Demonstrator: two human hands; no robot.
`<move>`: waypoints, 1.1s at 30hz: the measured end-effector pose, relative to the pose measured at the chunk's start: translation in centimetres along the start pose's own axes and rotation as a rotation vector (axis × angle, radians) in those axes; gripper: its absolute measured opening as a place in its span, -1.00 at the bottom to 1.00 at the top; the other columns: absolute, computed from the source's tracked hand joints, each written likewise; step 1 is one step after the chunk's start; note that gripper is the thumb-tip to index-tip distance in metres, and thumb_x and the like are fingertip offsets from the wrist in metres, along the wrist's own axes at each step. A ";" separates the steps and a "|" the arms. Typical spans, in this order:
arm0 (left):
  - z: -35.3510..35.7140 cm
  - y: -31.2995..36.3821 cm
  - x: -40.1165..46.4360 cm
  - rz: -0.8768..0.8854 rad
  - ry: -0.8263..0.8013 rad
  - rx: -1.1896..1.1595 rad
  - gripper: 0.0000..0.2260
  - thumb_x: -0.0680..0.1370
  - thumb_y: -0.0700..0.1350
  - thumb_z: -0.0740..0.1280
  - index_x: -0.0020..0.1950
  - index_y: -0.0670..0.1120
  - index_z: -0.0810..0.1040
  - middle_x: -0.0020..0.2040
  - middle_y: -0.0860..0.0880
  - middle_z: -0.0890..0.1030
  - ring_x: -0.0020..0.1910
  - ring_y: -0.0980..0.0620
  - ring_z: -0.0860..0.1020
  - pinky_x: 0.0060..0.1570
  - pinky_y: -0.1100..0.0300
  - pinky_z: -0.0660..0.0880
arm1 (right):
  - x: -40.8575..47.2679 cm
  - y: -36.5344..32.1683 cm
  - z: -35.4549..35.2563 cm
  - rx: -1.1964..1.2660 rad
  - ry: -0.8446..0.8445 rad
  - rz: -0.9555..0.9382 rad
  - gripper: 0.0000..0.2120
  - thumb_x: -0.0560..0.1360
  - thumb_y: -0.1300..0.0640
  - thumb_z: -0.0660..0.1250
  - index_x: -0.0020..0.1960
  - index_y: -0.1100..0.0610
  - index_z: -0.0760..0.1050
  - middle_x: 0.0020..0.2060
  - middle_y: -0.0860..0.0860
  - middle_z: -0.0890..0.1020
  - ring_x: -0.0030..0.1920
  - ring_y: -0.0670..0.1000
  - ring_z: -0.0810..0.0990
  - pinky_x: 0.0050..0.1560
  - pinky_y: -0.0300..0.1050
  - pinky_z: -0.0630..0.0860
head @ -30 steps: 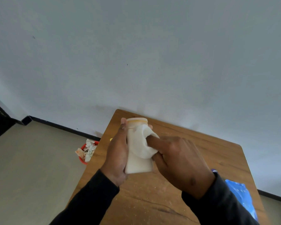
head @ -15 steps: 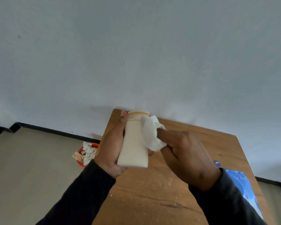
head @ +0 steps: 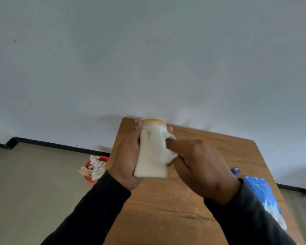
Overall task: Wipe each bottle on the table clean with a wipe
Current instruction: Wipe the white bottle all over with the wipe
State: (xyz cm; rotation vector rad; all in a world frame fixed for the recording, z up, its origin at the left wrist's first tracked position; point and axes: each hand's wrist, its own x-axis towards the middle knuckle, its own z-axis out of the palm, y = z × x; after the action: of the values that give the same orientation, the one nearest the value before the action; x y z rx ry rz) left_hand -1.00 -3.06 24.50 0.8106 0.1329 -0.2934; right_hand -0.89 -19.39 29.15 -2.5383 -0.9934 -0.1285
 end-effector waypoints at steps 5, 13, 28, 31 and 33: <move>-0.4 0.6 -0.1 0.085 0.063 0.050 -0.39 0.65 0.28 0.05 0.29 -0.16 0.60 -0.04 -0.17 0.68 -0.14 -0.10 0.65 -0.23 0.04 0.61 | -0.6 0.3 -0.4 -0.109 0.012 0.054 -0.90 0.45 0.08 0.14 -0.06 -0.07 0.37 -0.48 -0.09 0.35 -0.52 0.02 0.33 -0.54 -0.10 0.27; 0.3 0.1 0.4 0.046 0.031 0.034 -0.33 0.65 0.28 0.02 0.35 -0.25 0.54 -0.06 -0.19 0.66 -0.13 -0.07 0.62 -0.16 0.08 0.58 | 1.2 -0.4 0.3 -0.097 0.031 0.059 -0.87 0.43 0.02 0.07 -0.03 -0.14 0.27 -0.42 -0.03 0.48 -0.43 0.15 0.37 -0.49 -0.02 0.34; -0.2 1.0 1.2 0.101 0.072 -0.021 -0.36 0.65 0.23 0.02 0.36 -0.27 0.52 -0.15 -0.15 0.58 -0.26 -0.08 0.54 -0.25 0.10 0.52 | -0.6 -1.9 0.8 -0.079 -0.054 0.004 -0.85 0.46 0.06 0.11 0.02 -0.10 0.33 -0.44 -0.06 0.49 -0.50 0.06 0.41 -0.51 0.00 0.42; 0.0 0.9 1.0 0.075 0.054 -0.033 -0.36 0.66 0.22 0.02 0.32 -0.29 0.55 -0.20 -0.17 0.57 -0.30 -0.07 0.55 -0.28 0.13 0.51 | 0.1 -2.0 1.0 -0.101 -0.037 -0.012 -0.86 0.47 0.04 0.09 0.01 -0.11 0.31 -0.42 -0.06 0.50 -0.48 0.07 0.41 -0.52 -0.01 0.41; 0.2 0.8 1.0 0.111 0.075 -0.028 -0.37 0.66 0.20 0.02 0.35 -0.30 0.52 -0.12 -0.20 0.63 -0.22 -0.08 0.60 -0.24 0.13 0.56 | 0.9 -0.9 0.7 -0.134 0.053 0.046 -0.86 0.43 0.04 0.08 -0.02 -0.09 0.31 -0.45 -0.05 0.45 -0.48 0.12 0.35 -0.52 -0.02 0.36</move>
State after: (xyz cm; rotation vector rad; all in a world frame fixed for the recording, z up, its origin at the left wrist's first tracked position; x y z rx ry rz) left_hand 0.25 -2.85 24.94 0.7983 0.1609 -0.1564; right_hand -0.90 -17.95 29.06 -2.6619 -0.9346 -0.2552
